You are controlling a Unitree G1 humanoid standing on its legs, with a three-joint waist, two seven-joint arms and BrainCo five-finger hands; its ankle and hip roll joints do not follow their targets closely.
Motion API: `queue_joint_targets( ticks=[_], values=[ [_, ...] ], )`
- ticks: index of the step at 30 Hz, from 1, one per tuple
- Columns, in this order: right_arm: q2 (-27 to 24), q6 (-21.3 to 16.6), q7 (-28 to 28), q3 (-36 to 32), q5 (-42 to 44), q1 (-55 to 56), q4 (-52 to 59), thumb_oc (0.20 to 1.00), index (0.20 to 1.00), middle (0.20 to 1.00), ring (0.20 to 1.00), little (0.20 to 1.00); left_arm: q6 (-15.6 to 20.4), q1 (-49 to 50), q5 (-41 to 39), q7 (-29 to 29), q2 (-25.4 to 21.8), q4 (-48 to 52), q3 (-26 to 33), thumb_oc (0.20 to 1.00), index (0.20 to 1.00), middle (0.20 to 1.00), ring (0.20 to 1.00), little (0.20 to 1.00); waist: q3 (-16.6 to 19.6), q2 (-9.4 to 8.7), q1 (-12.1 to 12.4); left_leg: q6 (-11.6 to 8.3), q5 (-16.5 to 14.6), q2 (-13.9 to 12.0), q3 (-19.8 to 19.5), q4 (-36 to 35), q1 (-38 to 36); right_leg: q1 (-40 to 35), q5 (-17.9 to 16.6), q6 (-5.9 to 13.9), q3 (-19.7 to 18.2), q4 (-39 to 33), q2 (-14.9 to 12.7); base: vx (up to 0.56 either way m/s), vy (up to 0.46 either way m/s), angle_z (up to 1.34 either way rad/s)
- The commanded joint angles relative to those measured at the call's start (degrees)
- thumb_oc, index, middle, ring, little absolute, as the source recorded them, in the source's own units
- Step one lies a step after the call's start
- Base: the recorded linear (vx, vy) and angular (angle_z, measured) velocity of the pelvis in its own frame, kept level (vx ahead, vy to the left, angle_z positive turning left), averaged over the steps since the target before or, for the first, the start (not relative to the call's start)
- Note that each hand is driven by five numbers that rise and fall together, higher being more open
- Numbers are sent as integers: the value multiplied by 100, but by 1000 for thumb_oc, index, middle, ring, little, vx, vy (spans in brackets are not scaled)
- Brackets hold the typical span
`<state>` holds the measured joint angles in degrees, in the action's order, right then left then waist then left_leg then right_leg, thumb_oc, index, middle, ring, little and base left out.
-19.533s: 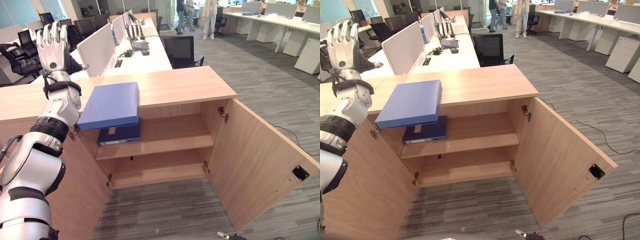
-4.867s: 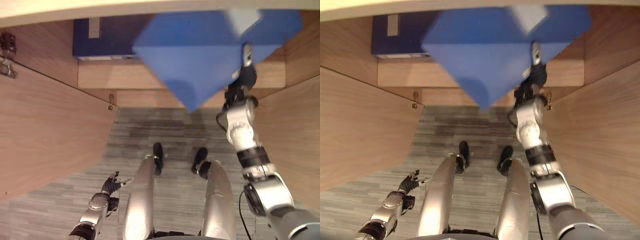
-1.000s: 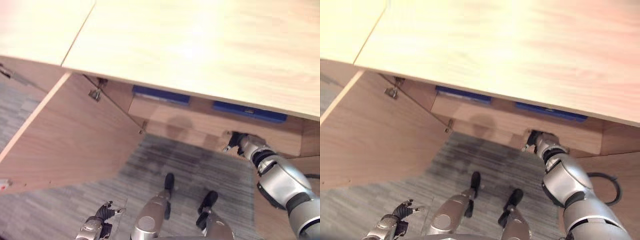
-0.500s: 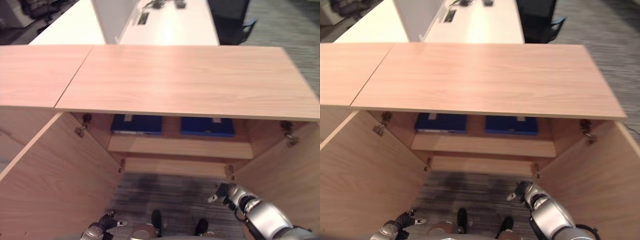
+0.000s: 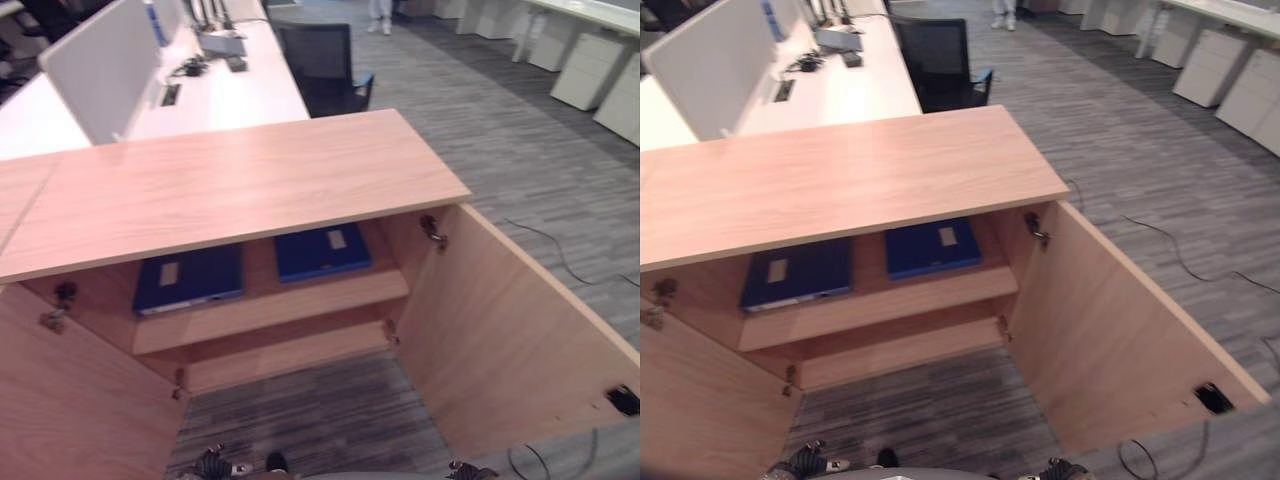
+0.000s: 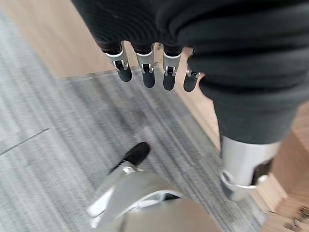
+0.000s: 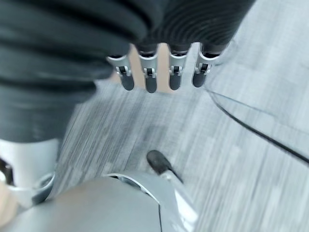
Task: Put the empty folder in the office cabinet
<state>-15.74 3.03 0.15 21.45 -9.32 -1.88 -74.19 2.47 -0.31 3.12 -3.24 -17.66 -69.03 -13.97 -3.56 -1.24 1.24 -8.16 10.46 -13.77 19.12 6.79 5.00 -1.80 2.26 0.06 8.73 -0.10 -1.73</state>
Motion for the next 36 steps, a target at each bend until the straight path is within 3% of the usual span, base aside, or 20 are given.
queue_joint_targets(
  ticks=[1,3,4,5,7,10,13,17,22,27,28,36],
  values=[
    [-201,-24,206,85,443,-16,6,1000,1000,1000,1000,1000,62,-139,193,-28,-92,96,-33,1000,1000,1000,1000,1000,-323,-164,-158,490,-929,348,-584,875,526,77,219,220,-245,177,-97,-91,-22,-40],
    [-264,-10,290,-20,546,156,70,1000,1000,1000,1000,1000,57,-149,163,13,-142,116,-6,1000,1000,1000,1000,1000,-297,-218,-227,631,-1260,713,-957,1365,512,240,153,208,-463,293,-45,-97,-31,-69],
    [-283,29,363,-108,636,294,78,1000,1000,1000,1000,1000,37,-188,68,29,-140,152,18,1000,1000,1000,1000,1000,-241,-226,-330,770,-1594,907,-1065,1618,396,295,133,194,-650,351,60,-39,-17,-72],
    [-282,30,364,-109,636,293,79,1000,1000,1000,1000,1000,37,-190,67,29,-141,152,18,1000,1000,1000,1000,1000,-228,-233,-330,772,-1574,914,-1062,1602,408,313,123,193,-653,348,53,36,2,-49],
    [-219,117,326,-70,653,365,-84,1000,1000,1000,1000,1000,-86,-1275,-64,-176,361,-247,-526,1000,1000,1000,1000,1000,31,-199,-711,935,-1923,1042,-781,808,-200,310,72,222,-885,233,246,100,42,-24],
    [-259,178,243,-153,618,357,-227,1000,1000,1000,1000,1000,-62,-1254,78,-260,473,-353,-638,1000,1000,1000,1000,1000,116,-229,-754,935,-1854,1111,-756,420,-305,369,-9,250,-896,154,252,4,28,-37],
    [-564,102,-443,-949,1341,-174,-777,1000,1000,1000,1000,1000,-76,-1262,98,-274,584,-419,-879,1000,1000,1000,1000,1000,263,-255,-675,853,-1518,1284,-933,-734,-466,546,-355,425,-810,-309,260,-59,29,-21],
    [-727,-59,-1053,-1251,1624,-624,-654,1000,1000,1000,1000,1000,-79,-1193,205,-393,613,-583,-896,1000,1000,1000,1000,1000,278,-191,-600,850,-1406,1333,-914,-1066,-696,415,-400,482,-824,-443,254,34,64,-1],
    [-1258,-234,-1225,-1633,1811,-621,-444,1000,1000,1000,1000,1000,-26,-1097,178,-422,571,-653,-706,1000,1000,1000,1000,1000,260,-175,-606,846,-1393,1337,-846,-1163,-823,333,-416,506,-877,-462,247,19,51,0],
    [-1926,-575,-1671,-2026,1904,-897,588,1000,1000,1000,1000,1000,19,-880,244,-499,504,-706,-508,1000,1000,1000,1000,1000,316,-172,-550,852,-1427,1346,-831,-1179,-944,231,-418,536,-895,-482,226,27,38,-1],
    [-2146,-657,-1817,-2125,1807,-929,1246,1000,1000,1000,1000,1000,16,-829,230,-513,512,-720,-417,1000,1000,1000,1000,1000,340,-176,-549,857,-1434,1344,-834,-1179,-969,213,-413,539,-891,-487,220,14,28,-3],
    [-2471,-757,-2003,-2319,1452,-1009,2598,1000,1000,1000,1000,1000,-37,-731,263,-478,548,-772,-294,1000,1000,1000,1000,1000,386,-160,-503,856,-1430,1351,-889,-1179,-985,174,-384,527,-850,-485,207,3,6,-4]
  ],
)
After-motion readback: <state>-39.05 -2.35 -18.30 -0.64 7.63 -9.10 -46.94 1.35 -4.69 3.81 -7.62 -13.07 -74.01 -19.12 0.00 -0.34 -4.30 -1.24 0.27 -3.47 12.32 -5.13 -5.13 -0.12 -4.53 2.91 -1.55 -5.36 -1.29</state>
